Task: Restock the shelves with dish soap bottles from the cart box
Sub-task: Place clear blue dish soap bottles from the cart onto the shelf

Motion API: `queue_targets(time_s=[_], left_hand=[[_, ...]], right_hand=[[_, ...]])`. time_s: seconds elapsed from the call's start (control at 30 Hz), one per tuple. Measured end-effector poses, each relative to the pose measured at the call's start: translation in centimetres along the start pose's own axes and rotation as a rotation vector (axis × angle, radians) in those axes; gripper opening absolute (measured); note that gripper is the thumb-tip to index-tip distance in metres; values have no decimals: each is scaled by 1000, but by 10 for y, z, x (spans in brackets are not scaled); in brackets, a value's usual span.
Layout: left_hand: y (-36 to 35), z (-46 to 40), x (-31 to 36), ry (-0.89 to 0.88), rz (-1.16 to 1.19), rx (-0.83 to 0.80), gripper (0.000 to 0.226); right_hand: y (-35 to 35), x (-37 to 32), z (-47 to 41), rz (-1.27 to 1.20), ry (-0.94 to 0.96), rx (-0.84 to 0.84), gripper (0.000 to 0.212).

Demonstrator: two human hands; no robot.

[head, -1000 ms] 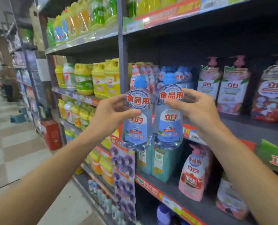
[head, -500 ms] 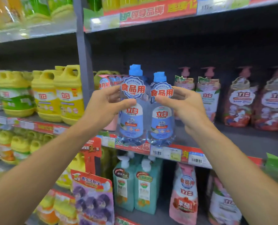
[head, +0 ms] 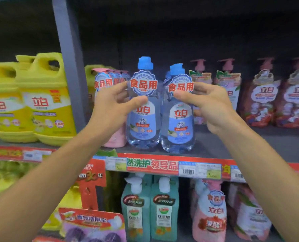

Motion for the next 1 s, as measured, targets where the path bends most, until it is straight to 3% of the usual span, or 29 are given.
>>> queue_targets(time_s=[0.5,0.83,1.0], left_hand=[[16,-10,-25,52,119,-69,27],[10,1,-43,92,68,5,62],[5,9,-46,80,-4,9,60]], right_hand=[[-22,2,3,112,-54,130,35],[-21,-3,17,186,-101,117,30],[-25,-5,30,181,-101,114,21]])
Point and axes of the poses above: each hand's wrist, its own z-axis away from the middle knuckle, its own y-axis out of the back of the hand, x = y × z, the point moved 3 cm from there along -z, towards the middle knuckle
